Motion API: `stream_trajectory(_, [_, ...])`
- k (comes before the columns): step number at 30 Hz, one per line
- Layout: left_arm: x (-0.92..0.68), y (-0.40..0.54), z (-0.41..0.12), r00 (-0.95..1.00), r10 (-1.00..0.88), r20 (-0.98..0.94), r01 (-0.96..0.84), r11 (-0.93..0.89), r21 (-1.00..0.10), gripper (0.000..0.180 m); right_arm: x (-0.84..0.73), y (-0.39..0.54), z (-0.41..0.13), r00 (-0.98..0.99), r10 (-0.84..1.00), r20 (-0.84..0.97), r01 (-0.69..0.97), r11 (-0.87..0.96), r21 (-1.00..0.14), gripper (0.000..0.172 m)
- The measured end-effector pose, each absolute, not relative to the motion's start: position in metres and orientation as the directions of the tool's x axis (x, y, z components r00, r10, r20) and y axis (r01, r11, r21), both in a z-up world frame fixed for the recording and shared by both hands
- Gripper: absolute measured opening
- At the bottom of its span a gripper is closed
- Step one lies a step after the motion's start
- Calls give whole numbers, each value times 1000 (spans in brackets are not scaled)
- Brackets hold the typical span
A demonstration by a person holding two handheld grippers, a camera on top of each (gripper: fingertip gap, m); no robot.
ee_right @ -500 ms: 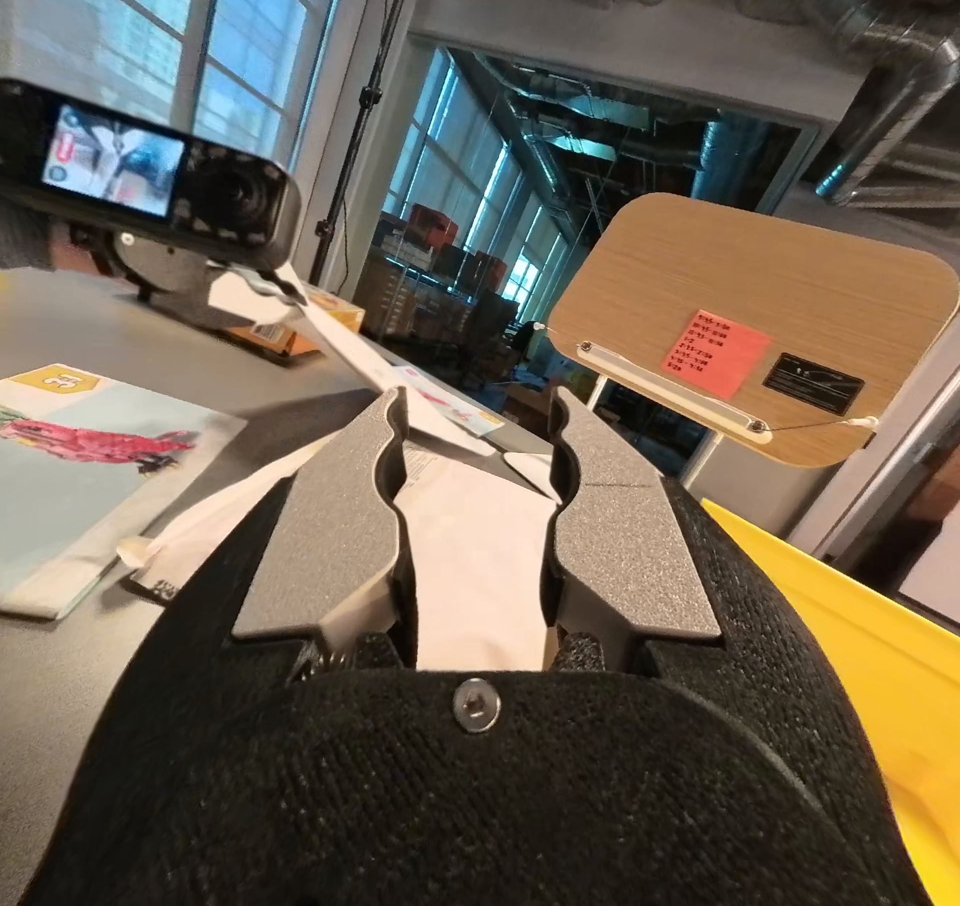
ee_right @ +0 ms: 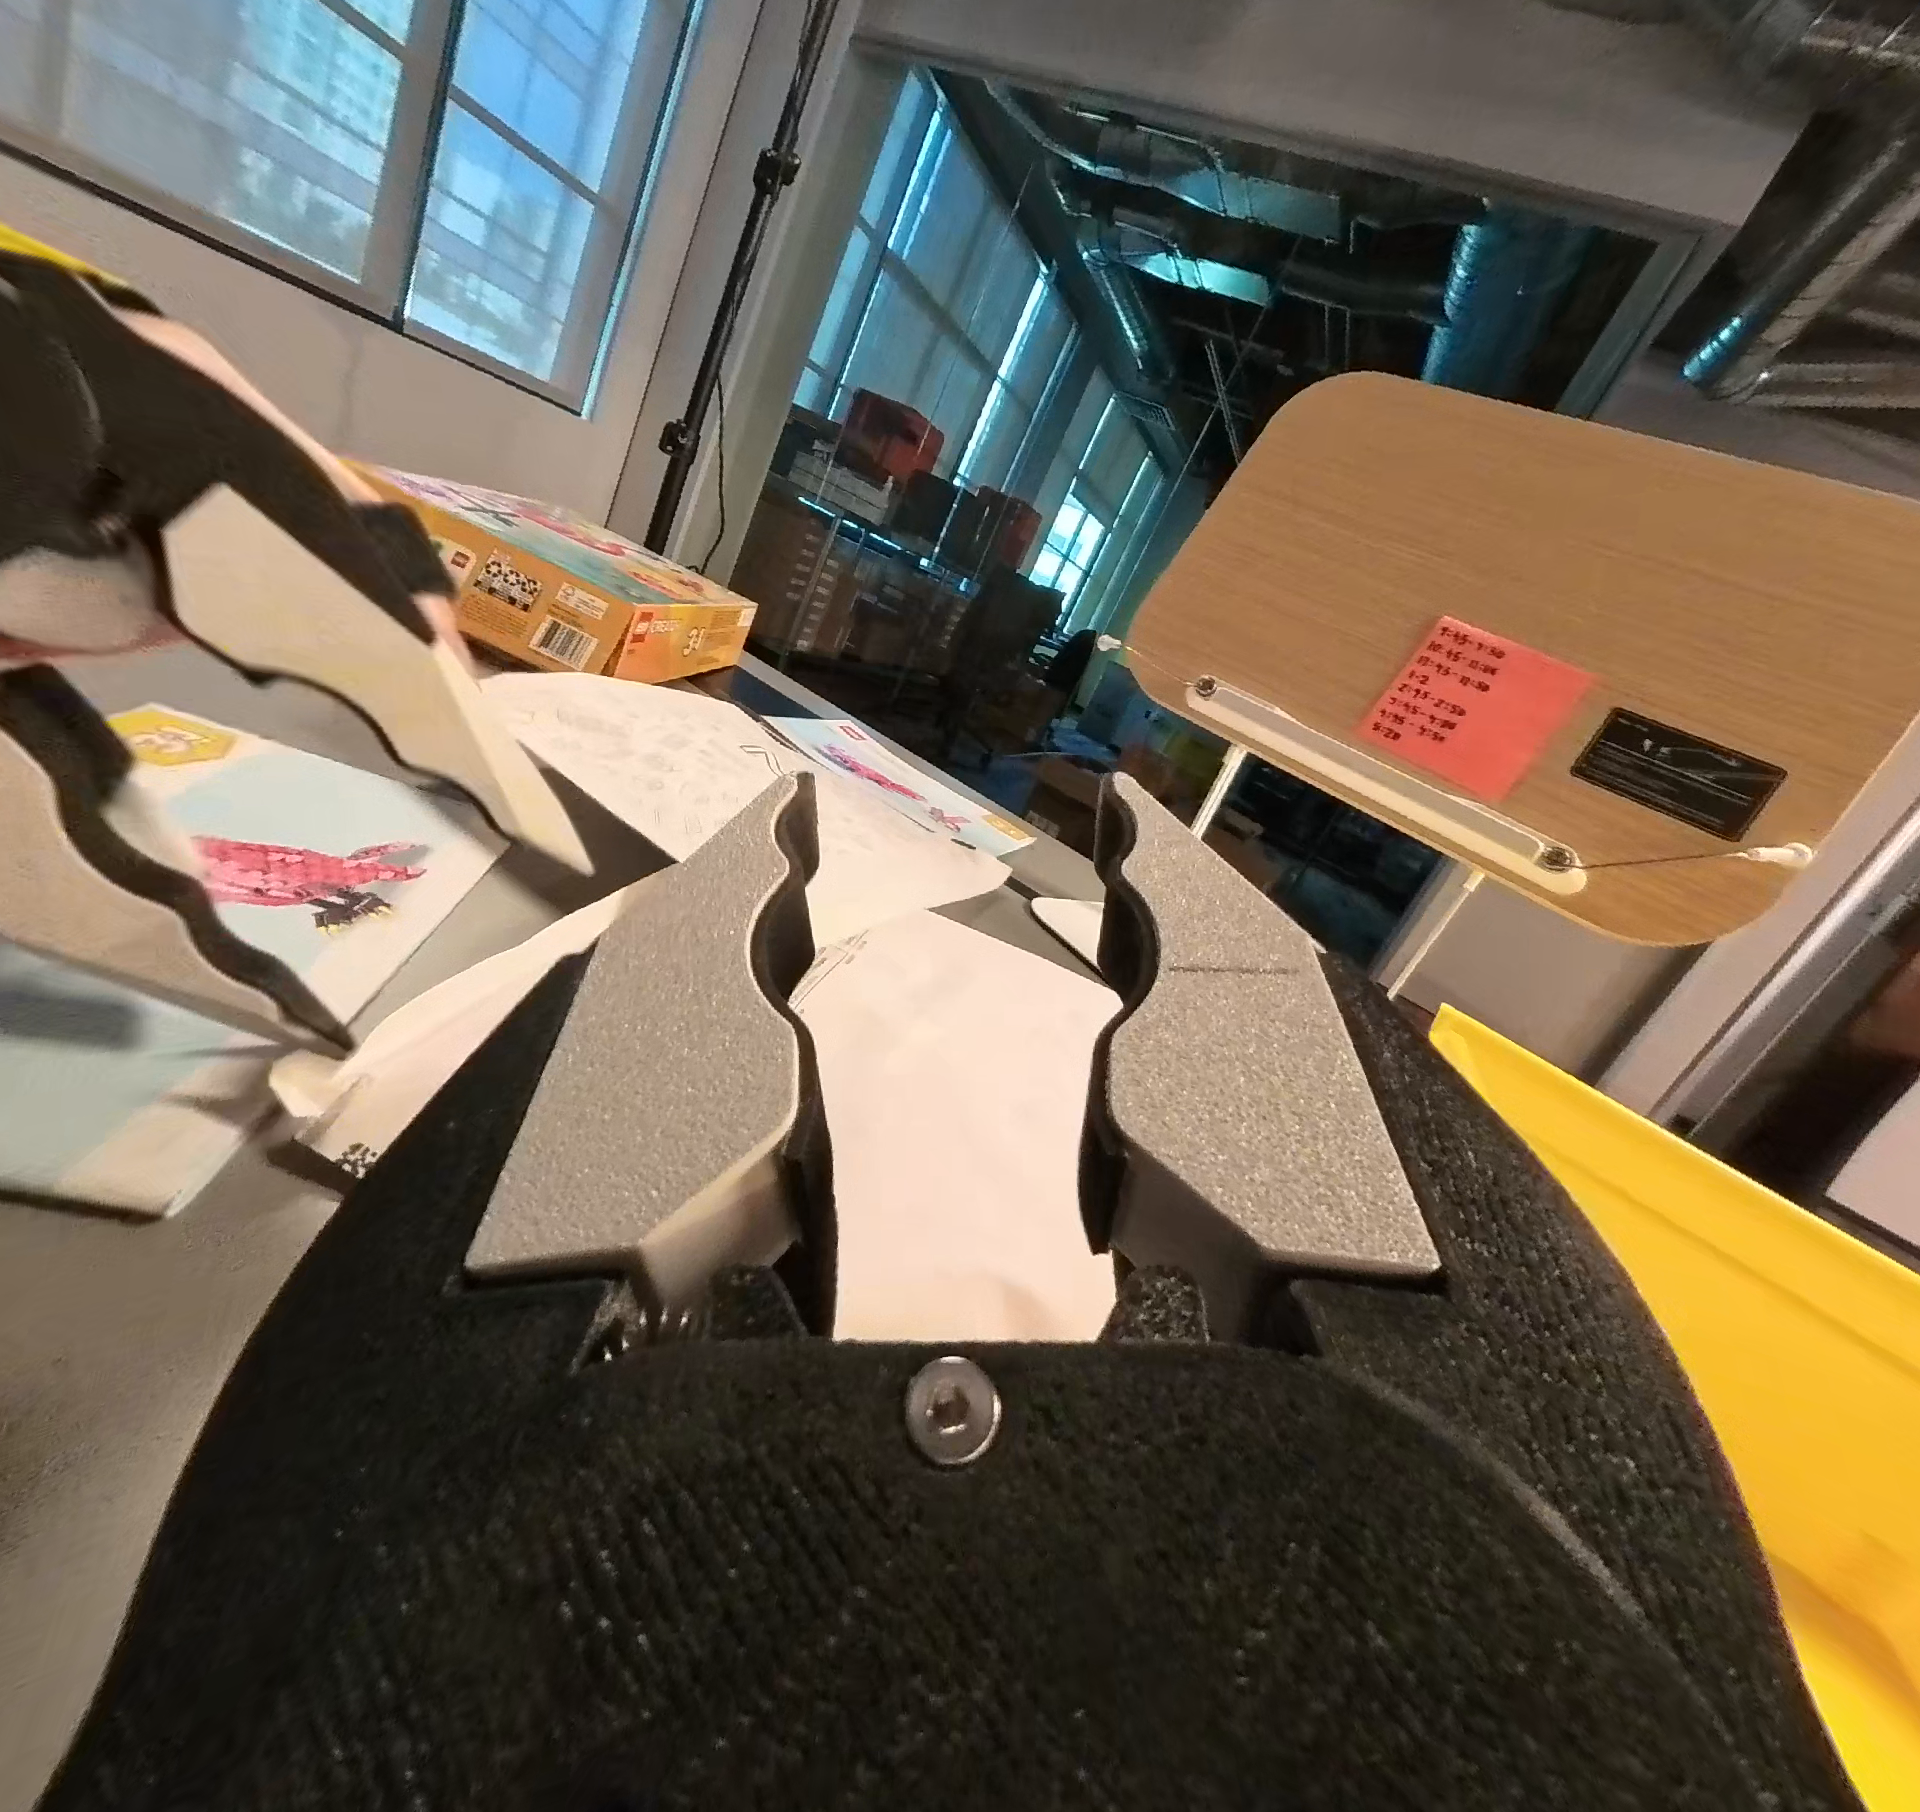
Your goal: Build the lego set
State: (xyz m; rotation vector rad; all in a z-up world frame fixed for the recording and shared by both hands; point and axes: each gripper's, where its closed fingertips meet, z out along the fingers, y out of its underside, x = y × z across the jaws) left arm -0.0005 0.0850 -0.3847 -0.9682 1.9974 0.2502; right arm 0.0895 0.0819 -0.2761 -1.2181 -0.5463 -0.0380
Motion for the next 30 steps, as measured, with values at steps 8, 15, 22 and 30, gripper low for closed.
stream_trajectory(8, [30,80,-403,-520,-238,-820,-539,836,99,19,86,77,-271,870,264,416,298,389,-871,53])
stream_trajectory(15, [51,88,-354,-364,-380,-851,-588,802,-107,2,88,64,-259,885,254,391,257,434,-863,52])
stream_trajectory(22, [68,109,-215,-153,-521,-840,-568,742,-357,0,81,52,-197,848,270,456,312,440,-842,67])
stream_trajectory(30, [65,93,-128,-226,-728,-647,-561,640,-524,0,88,61,-125,783,485,390,292,266,-918,48])
